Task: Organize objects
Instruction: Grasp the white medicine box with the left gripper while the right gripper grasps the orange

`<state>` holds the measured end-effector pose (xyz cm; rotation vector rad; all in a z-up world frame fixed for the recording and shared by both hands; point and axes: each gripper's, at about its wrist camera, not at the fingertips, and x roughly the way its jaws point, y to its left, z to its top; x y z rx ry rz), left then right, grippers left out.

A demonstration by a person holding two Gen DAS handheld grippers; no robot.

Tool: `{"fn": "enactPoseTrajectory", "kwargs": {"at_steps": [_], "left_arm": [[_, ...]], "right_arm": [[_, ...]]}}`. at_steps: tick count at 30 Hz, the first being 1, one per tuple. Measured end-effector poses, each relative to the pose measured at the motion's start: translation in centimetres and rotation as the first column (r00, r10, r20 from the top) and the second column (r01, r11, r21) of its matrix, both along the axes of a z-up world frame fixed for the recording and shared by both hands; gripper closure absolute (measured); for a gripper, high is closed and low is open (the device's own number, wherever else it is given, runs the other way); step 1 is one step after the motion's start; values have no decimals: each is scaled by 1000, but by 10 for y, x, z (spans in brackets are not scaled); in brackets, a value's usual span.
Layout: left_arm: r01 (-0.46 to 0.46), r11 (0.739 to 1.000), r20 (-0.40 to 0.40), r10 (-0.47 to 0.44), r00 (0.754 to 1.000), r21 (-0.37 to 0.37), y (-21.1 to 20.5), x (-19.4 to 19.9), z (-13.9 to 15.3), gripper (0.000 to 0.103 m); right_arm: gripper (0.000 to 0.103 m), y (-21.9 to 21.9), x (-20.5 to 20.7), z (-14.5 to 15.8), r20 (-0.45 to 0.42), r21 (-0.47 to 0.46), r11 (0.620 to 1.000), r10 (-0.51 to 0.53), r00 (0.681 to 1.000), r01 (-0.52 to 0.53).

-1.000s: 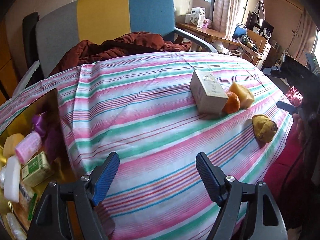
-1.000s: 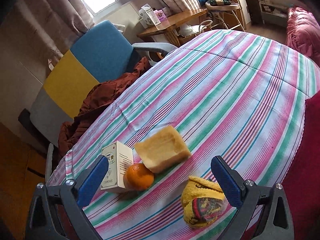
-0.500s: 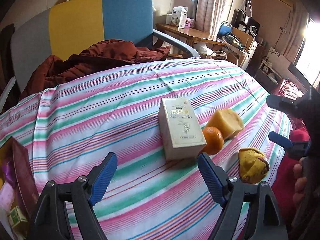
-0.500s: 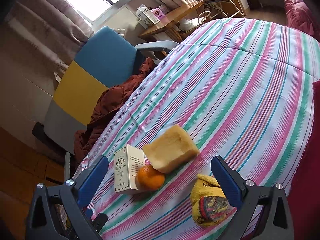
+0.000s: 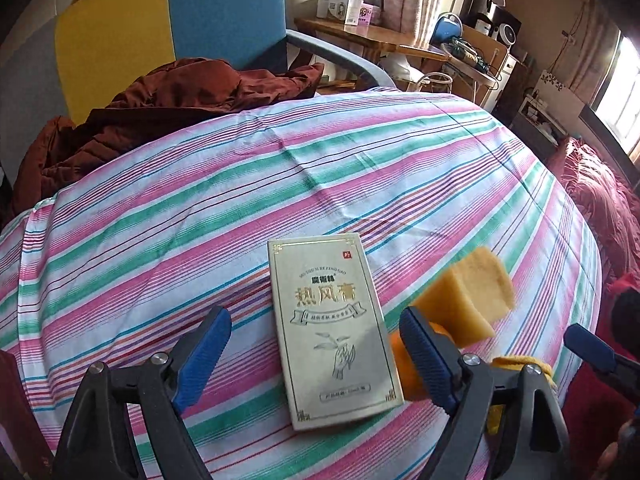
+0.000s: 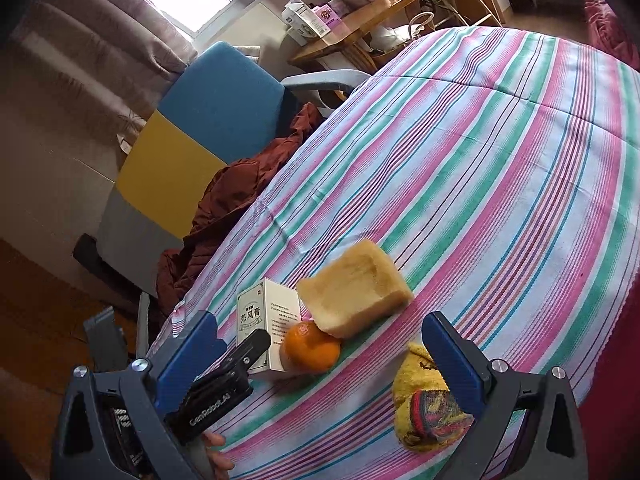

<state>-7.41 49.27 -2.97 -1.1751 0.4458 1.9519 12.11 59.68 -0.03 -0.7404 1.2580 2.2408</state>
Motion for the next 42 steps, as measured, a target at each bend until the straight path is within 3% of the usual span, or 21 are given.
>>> {"fn": "enactPoseTrajectory", "kwargs": {"at_steps": [2, 4, 10, 17, 21, 23, 24, 26, 29, 36, 40, 42], "left_arm": [[-16, 999, 9, 16, 1000, -32, 6, -7, -10, 18], [-53, 998, 60, 55, 997, -21, -2, -15, -19, 52], [-92, 995, 75, 90, 993, 26, -64, -4, -15, 51], [-106, 994, -8, 106, 994, 30, -146, 44, -13, 51], [-103, 993, -27, 104, 994, 51, -166, 59, -14, 50], [-108, 992, -14, 109, 994, 61, -168, 59, -15, 50], [-110, 992, -9, 111, 994, 68, -167, 58, -16, 50], [-112, 990, 1, 113, 994, 85, -168, 55, -17, 49], [-105, 989, -4, 106, 994, 101, -169, 55, -20, 49], [-92, 991, -48, 97, 994, 99, -169, 61, -24, 50], [-98, 989, -60, 105, 993, 115, -171, 63, -25, 49], [-97, 989, -76, 105, 992, 110, -170, 66, -26, 50]], "right_arm": [[0, 0, -2, -1, 8, 0, 1000, 8, 1000, -8], [0, -1, -3, -2, 15, 4, 1000, 14, 1000, -14], [0, -1, -7, 0, 26, 24, 999, 41, 999, -42], [0, -15, -24, 1, 87, 71, 988, 128, 988, -135], [1, -30, -39, -3, 144, 87, 971, 210, 967, -224], [7, -37, -45, -4, 168, 102, 960, 242, 956, -261], [10, -40, -50, -4, 193, 116, 953, 254, 948, -279], [29, -48, -59, -8, 244, 133, 938, 281, 928, -320], [41, -57, -70, -13, 320, 160, 912, 314, 894, -378], [41, -61, -108, -12, 444, 230, 853, 337, 830, -469], [45, -57, -127, -32, 532, 251, 827, 316, 785, -503], [46, -63, -130, -37, 568, 268, 794, 327, 755, -546]]}}
